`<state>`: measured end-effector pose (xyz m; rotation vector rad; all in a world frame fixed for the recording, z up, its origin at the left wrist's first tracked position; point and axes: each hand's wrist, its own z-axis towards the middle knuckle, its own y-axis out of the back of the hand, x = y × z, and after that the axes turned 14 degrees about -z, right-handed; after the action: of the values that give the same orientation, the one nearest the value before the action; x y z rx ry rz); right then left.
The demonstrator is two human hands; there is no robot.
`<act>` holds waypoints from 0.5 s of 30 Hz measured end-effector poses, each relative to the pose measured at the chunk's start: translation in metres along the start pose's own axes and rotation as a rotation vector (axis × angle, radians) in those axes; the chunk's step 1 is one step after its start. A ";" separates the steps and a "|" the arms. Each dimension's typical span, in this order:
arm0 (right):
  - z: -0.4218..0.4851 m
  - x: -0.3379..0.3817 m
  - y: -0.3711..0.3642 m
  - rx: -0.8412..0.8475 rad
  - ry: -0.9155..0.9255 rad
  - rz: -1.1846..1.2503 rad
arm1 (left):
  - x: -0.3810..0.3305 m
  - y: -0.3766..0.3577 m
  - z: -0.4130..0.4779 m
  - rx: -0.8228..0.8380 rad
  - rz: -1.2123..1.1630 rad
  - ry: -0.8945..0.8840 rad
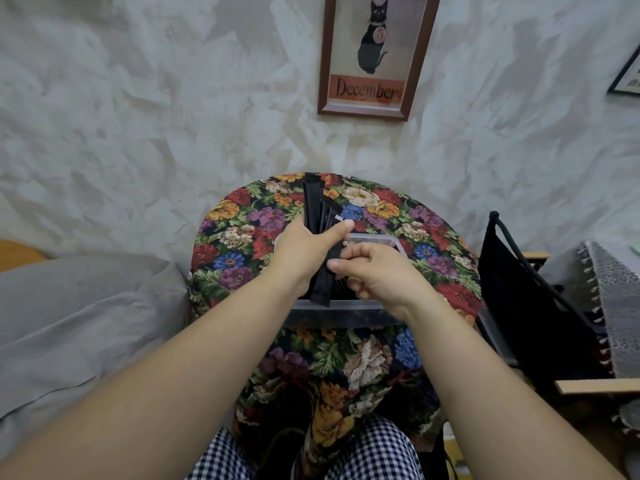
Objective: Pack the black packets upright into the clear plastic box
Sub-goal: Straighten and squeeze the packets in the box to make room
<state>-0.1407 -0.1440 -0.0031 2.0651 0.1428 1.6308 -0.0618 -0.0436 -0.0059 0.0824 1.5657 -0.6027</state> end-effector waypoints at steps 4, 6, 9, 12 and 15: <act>0.002 -0.005 0.007 -0.008 -0.001 -0.005 | -0.003 0.008 -0.003 0.000 0.085 -0.042; 0.007 -0.007 0.020 -0.095 -0.011 -0.059 | -0.005 0.021 -0.001 0.017 0.160 -0.041; 0.020 -0.009 0.034 -0.199 -0.013 -0.143 | -0.008 0.043 0.000 -0.012 0.257 -0.039; 0.032 -0.007 0.036 -0.246 -0.008 -0.208 | -0.008 0.055 -0.002 -0.043 0.247 -0.037; 0.043 -0.006 0.034 -0.264 -0.006 -0.275 | -0.004 0.060 -0.003 -0.035 0.248 -0.012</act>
<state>-0.1092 -0.1892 0.0002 1.7654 0.1898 1.3956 -0.0398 0.0105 -0.0215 0.2425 1.5252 -0.3802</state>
